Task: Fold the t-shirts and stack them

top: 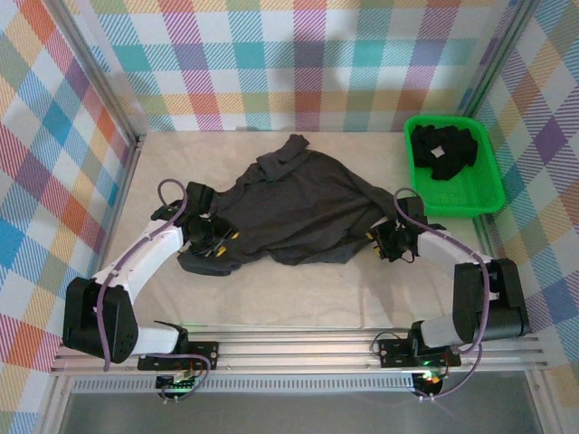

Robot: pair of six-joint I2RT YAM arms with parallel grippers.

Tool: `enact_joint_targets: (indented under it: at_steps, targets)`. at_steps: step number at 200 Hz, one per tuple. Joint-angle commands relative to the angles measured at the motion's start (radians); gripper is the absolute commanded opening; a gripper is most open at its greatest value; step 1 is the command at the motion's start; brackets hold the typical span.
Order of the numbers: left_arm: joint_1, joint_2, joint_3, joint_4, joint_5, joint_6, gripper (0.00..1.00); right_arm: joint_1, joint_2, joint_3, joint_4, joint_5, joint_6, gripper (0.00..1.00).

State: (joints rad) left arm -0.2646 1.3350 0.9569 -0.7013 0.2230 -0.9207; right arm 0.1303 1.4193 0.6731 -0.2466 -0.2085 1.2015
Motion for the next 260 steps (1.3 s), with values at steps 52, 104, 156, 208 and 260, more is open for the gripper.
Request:
enact_joint_targets:
  at_steps: [52, 104, 156, 208, 260]
  targets:
    - [0.002, -0.048, 0.019, -0.088, -0.060, 0.036, 0.48, 0.000, -0.078, -0.027, -0.105, 0.006, 0.079, 0.00]
    - [0.007, -0.062, 0.062, -0.252, -0.199, 0.086, 0.61, -0.006, -0.414, 0.148, -0.572, 0.409, -0.082, 0.00]
    - [0.008, -0.067, 0.033, -0.334, -0.270, 0.122, 0.62, -0.025, -0.364, 0.132, -0.627, 0.446, -0.177, 0.00]
    - [0.090, -0.019, -0.005, -0.250, -0.286, 0.197, 0.61, -0.069, -0.274, 0.076, -0.566, 0.388, -0.233, 0.00]
    - [0.183, 0.178, 0.017, 0.042, -0.119, 0.269, 0.59, -0.147, -0.278, 0.035, -0.519, 0.311, -0.292, 0.00]
